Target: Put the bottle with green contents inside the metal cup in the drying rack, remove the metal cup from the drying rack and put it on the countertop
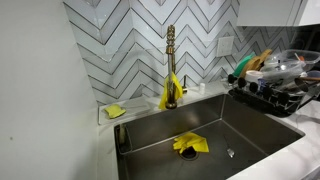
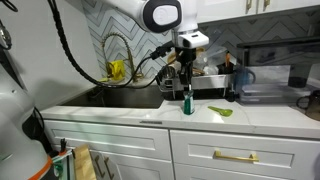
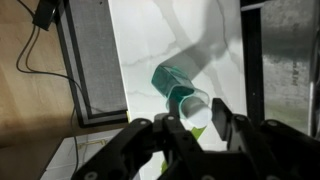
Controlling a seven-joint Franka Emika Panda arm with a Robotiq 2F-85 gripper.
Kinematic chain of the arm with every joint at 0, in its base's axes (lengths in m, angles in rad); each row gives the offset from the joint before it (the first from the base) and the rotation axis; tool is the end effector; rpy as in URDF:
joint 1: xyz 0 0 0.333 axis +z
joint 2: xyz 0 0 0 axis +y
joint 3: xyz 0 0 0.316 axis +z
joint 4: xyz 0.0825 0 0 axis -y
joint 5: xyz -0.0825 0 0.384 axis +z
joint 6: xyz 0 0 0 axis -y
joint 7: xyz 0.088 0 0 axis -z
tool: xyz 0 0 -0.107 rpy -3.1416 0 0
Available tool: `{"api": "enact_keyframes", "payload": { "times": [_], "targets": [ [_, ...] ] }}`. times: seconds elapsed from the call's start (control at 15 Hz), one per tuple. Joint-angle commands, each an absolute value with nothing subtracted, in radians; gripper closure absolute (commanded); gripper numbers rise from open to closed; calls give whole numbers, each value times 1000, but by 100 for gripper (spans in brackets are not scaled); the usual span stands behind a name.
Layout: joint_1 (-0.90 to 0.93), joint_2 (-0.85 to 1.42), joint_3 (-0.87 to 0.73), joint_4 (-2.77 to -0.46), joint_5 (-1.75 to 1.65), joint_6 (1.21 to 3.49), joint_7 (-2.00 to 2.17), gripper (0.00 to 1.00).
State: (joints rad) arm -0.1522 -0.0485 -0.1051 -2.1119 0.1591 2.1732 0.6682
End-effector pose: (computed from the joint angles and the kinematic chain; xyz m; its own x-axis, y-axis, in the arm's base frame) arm 0.5274 -0.1330 0.4473 0.5336 -0.8457 -0.0091 -0.8332 -0.5238 -0.1770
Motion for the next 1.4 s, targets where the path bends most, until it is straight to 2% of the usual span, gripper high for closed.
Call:
{"api": "enact_keyframes", "payload": {
  "times": [0.0, 0.07, 0.27, 1.07, 1.33],
  "targets": [
    [-145, -44, -110, -2119, 169, 2187, 680, 92],
    [-146, -45, -111, -2117, 167, 2184, 679, 97],
    [-148, -48, -113, -2112, 162, 2176, 678, 93],
    [-146, -227, -120, -2034, 219, 1957, 519, 93],
    [-136, -277, -108, -2021, 284, 1962, 478, 93]
  ]
}}
